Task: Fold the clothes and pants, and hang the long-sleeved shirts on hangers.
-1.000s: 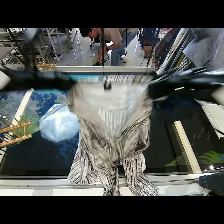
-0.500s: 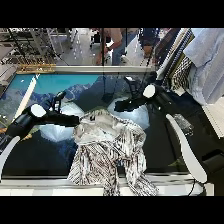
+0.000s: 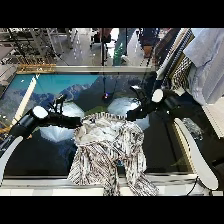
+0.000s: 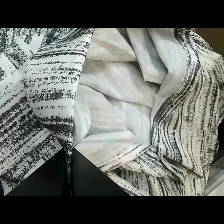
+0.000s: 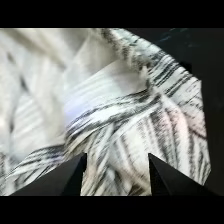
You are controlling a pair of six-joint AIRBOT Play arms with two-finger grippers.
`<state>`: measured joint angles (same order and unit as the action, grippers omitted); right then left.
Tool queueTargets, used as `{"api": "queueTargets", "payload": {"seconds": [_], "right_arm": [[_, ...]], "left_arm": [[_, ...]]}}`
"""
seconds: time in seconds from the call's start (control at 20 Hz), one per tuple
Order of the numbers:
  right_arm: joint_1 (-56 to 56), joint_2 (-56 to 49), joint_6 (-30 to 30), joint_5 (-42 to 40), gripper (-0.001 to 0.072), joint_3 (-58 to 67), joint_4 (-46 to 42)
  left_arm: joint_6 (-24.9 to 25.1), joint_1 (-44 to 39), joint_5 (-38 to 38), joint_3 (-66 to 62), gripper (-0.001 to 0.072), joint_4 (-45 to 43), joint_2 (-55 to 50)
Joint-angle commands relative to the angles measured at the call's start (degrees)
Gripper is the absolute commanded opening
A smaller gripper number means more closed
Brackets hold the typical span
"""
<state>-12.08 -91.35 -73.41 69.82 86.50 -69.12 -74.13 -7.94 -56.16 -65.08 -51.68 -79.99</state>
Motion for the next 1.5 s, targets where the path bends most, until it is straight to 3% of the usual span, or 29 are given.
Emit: {"api": "queueTargets", "payload": {"seconds": [0.0,0.1,0.25,0.3,0.35,0.4,0.45,0.55,0.65,0.75,0.85,0.95,1.15,1.2,1.35,1.4,1.45], "right_arm": [[0.11,-3.15,1.86,-14.86,0.0465,-5.05,-1.62],[-0.24,-7.54,3.93,-20.17,0.0512,-3.89,-1.11],[-2.14,-14.01,9.90,-21.49,0.0481,0.09,2.40],[-2.97,-15.47,10.03,-22.51,0.0413,1.46,2.27],[-3.65,-16.55,9.86,-23.34,0.0300,2.91,2.21],[-4.13,-16.72,9.79,-23.02,0.0064,4.17,2.16],[-4.31,-16.06,8.24,-21.38,0.0031,5.95,0.98],[-4.46,-13.00,3.08,-13.00,0.0031,11.41,-5.44],[-4.39,-7.80,-1.29,0.33,0.0031,18.97,-11.89],[-4.39,-1.68,-6.60,13.90,0.0031,28.61,-14.47],[-4.55,5.55,-12.55,19.96,0.0031,37.20,-14.47],[-5.11,15.63,-18.12,13.81,0.0031,37.70,-13.97],[-7.56,32.15,-22.43,-14.62,0.0031,26.47,-13.53],[-7.67,32.81,-23.96,-15.78,0.0031,24.74,-13.53],[-8.00,28.37,-26.40,-8.79,0.0031,19.80,-11.78],[-8.41,25.53,-26.40,-6.38,0.0031,17.92,-10.73],[-8.87,22.64,-26.40,-4.81,0.0031,16.24,-10.19]], "left_arm": [[0.04,-0.04,-0.20,0.02,0.0016,0.79,-0.04],[0.02,-0.04,-0.20,0.02,0.0015,0.79,-0.04],[0.02,-0.04,-0.17,0.02,0.0016,0.79,-0.04],[0.02,-0.04,-0.17,0.02,0.0016,0.79,-0.04],[0.02,-0.04,-0.20,0.02,0.0016,0.79,-0.04],[0.04,-0.04,-0.22,0.02,0.0016,0.79,-0.04],[0.09,0.00,-0.48,0.00,0.0016,0.74,0.04],[3.37,1.14,-2.43,-1.22,0.0015,0.76,0.81],[3.50,2.73,-5.22,-6.62,0.0015,0.81,1.70],[3.45,3.78,-7.80,-16.87,0.0015,2.23,2.54],[3.43,3.96,-10.58,-30.05,0.0015,7.54,2.67],[3.45,3.96,-10.60,-42.34,0.0014,13.75,2.67],[2.25,3.98,-9.31,-52.70,0.0014,14.16,3.04],[-0.02,4.00,-9.73,-51.91,0.0015,11.43,2.97],[-5.25,3.89,-12.72,-44.89,0.0015,4.85,2.60],[-5.42,3.89,-14.95,-42.62,0.0055,3.26,2.25],[-5.49,3.91,-17.77,-40.54,0.0204,1.38,1.92]]}}
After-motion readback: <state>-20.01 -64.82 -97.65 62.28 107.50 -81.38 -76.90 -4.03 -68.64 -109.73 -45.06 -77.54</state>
